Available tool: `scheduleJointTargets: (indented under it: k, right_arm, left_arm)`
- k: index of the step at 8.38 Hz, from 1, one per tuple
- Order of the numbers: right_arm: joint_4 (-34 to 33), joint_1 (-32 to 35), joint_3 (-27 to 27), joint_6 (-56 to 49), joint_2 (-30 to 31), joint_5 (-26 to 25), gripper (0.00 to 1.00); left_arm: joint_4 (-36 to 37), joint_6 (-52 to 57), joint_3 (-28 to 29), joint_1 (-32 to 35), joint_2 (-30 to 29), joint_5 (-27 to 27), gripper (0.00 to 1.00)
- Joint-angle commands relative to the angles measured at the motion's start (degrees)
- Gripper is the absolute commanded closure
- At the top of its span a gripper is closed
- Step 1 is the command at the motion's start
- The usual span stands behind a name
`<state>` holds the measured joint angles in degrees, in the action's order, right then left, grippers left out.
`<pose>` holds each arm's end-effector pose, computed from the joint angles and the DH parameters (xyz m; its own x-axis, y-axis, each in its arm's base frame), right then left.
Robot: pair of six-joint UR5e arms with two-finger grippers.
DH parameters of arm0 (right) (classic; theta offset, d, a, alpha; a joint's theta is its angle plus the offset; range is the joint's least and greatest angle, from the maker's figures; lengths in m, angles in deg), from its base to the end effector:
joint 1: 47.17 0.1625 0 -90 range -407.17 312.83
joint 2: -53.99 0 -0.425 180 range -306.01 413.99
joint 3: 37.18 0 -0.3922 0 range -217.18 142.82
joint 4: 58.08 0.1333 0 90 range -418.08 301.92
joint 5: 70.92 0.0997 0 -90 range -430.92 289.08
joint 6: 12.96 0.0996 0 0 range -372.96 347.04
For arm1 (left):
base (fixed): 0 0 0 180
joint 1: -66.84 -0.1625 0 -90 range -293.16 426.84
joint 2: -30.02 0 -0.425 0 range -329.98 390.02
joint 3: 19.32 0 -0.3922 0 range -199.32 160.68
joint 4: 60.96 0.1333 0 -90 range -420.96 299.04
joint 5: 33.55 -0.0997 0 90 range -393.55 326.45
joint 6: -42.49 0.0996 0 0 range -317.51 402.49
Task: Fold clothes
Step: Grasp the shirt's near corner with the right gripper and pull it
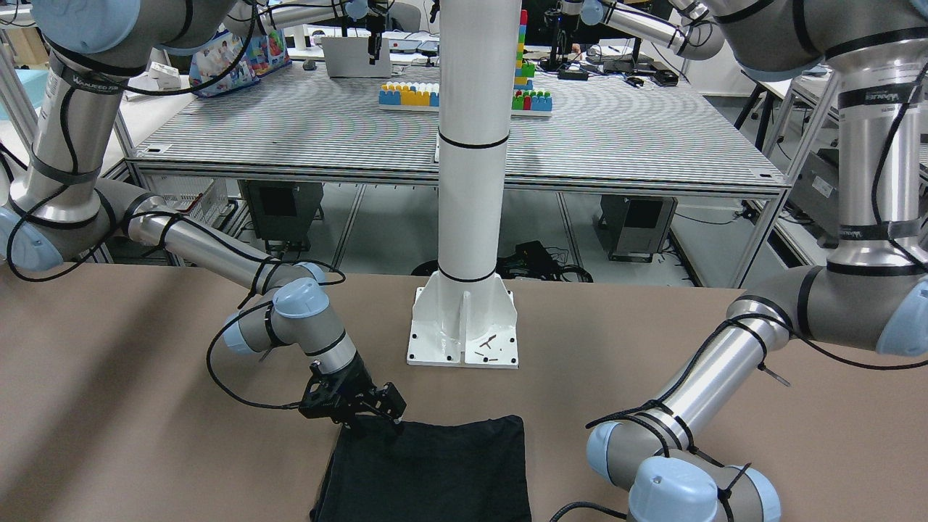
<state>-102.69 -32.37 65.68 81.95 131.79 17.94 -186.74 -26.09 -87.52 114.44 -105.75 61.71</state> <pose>-0.5188 -0.2770 0.3511 0.2989 0.1675 0.9395 -0.3002 0.9510 -0.0740 0.4469 -0.6736 0.2635 0.5653 -0.0797 -0.8210 0.5108 0.8154 0.2725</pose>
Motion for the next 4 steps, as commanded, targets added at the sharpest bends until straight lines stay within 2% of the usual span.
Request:
scheduleJointTargets:
  k: [1, 2, 3, 4]
  right_arm:
    - [-0.5, -0.8, -1.2, 0.0, -0.4, -1.0, 0.06]
    - [-0.8, -0.7, -2.3, 0.2, -2.7, -1.7, 0.20]
    - [-1.5, -0.6, -2.6, 2.6, -4.2, -2.3, 0.69]
    - [-4.1, -0.5, -2.6, 3.0, -6.4, -2.3, 0.96]
  left_arm:
    - [-0.1, -0.1, -0.1, -0.9, -0.1, -1.0, 0.00]
    - [-0.1, -0.1, -0.1, -1.0, -0.1, -1.0, 0.00]
    - [-0.1, -0.1, -0.1, -1.0, -0.1, -1.0, 0.00]
    - [0.0, -0.1, 0.0, -1.0, -0.1, -1.0, 0.00]
